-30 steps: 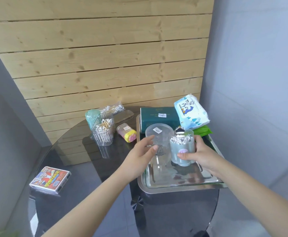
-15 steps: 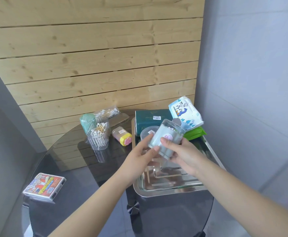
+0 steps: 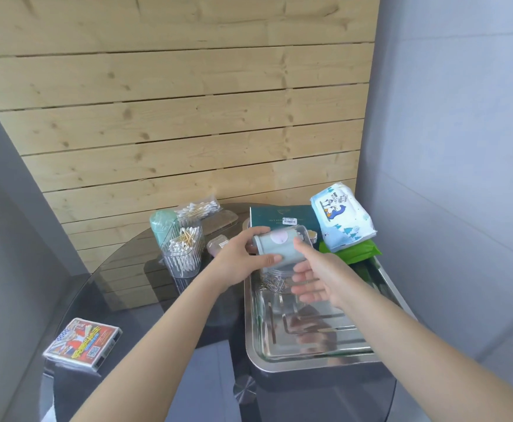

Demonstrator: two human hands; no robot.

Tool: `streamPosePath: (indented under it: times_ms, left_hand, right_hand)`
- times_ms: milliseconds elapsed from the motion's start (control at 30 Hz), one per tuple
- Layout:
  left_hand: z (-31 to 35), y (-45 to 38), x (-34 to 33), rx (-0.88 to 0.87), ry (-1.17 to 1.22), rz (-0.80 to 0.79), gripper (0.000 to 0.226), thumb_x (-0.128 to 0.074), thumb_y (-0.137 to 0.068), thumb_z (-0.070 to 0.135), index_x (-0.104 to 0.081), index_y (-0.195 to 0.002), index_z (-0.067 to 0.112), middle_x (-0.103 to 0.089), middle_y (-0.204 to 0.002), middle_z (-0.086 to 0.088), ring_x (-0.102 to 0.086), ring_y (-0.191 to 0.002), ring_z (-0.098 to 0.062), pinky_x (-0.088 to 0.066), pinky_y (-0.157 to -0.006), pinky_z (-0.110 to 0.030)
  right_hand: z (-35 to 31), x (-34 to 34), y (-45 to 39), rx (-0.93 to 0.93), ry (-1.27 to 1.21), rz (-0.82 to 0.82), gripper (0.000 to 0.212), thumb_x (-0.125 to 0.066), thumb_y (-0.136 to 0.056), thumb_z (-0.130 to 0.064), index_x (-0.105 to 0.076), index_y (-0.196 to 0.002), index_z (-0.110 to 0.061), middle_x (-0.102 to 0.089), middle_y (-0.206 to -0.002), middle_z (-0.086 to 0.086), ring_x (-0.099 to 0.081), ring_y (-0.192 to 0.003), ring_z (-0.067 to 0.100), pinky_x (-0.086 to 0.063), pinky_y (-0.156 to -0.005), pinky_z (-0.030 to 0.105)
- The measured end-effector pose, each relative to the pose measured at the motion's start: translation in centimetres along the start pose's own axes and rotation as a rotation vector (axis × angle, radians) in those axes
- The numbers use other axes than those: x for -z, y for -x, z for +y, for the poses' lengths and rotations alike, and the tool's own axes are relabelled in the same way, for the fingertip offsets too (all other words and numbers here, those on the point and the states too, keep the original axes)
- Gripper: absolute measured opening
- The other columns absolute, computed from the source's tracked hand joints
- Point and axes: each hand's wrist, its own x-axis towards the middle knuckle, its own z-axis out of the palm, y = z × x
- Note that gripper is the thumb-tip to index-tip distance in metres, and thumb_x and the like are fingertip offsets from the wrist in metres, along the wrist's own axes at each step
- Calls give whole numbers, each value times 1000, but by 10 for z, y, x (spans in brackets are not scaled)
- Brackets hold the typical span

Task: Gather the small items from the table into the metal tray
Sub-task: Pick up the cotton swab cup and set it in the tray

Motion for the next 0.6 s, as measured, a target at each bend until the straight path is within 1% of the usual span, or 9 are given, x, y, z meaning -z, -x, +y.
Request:
streamPosePath:
  times_ms: [67, 167, 200, 300, 367, 433, 500, 567, 600]
  left_hand:
    - [-1, -7, 4, 14, -14, -45, 59, -75, -78, 21, -49, -131, 26, -60, -103, 3, -56, -84, -2, -45, -65, -3]
    - [-2, -13, 5, 34, -23, -60, 70, -73, -80, 26, -38, -140, 31, -57, -115, -1, -54, -98, -11, -44, -82, -18]
    - [-2, -13, 3, 33, -33, -39, 73, -73, -80, 29, -35, -142, 31, -55, -120, -2, -53, -102, -13, -42, -84, -20]
    - [-3, -9, -6, 6, -28, 46, 74, -70, -82, 30, -31, -145, 28, -47, -134, -1, -47, -111, -12, -40, -76, -12]
    - [-5, -6, -11, -25, -39, 114, 72, -69, -83, 30, -32, -144, 25, -43, -140, -1, -47, -114, -11, -40, -79, -14]
    - [-7, -2, -13, -34, -25, 168, 69, -69, -83, 31, -35, -143, 22, -43, -138, 1, -49, -113, -10, -40, -80, -17]
    - [-12, 3, -11, -29, 13, 217, 59, -66, -85, 34, -42, -138, 20, -50, -132, 3, -52, -113, -10, -42, -83, -18]
    - [-17, 7, -3, -17, 2, 292, 39, -56, -92, 34, -52, -127, 20, -59, -126, 0, -55, -105, -10, -45, -87, -22]
    - [-20, 9, 2, -12, -15, 330, 32, -50, -95, 32, -56, -123, 18, -62, -122, -2, -56, -98, -9, -46, -84, -17]
  right_hand:
    - [3, 3, -3, 43, 48, 63, 55, -54, -83, -58, -59, -88, -3, -60, -77, 8, -65, -59, 21, -54, -53, 30]
    - [5, 7, -7, 153, 194, 191, 49, -57, -81, -58, -54, -86, -10, -60, -79, 5, -66, -55, 18, -52, -44, 26]
    - [5, 8, -8, 192, 219, 228, 46, -57, -81, -57, -50, -84, -12, -60, -79, 4, -66, -55, 17, -51, -43, 25]
    - [5, 8, -9, 263, 257, 272, 42, -57, -82, -54, -42, -78, -15, -60, -76, 4, -66, -56, 19, -51, -43, 26]
    - [7, 6, -9, 300, 309, 299, 41, -56, -83, -53, -40, -73, -16, -60, -72, 4, -67, -55, 20, -54, -49, 32]
    - [9, 4, -9, 353, 383, 349, 41, -55, -83, -52, -39, -69, -17, -61, -66, 3, -66, -50, 18, -56, -58, 40]
    - [10, 0, -5, 431, 448, 365, 38, -54, -84, -51, -42, -68, -19, -62, -61, -1, -66, -48, 17, -55, -63, 43]
    - [11, -7, 0, 505, 466, 309, 29, -55, -85, -49, -50, -74, -22, -65, -68, -3, -66, -48, 16, -55, -61, 40]
    - [11, -12, 3, 522, 474, 273, 26, -55, -85, -49, -53, -79, -23, -67, -72, -2, -66, -48, 15, -54, -60, 38]
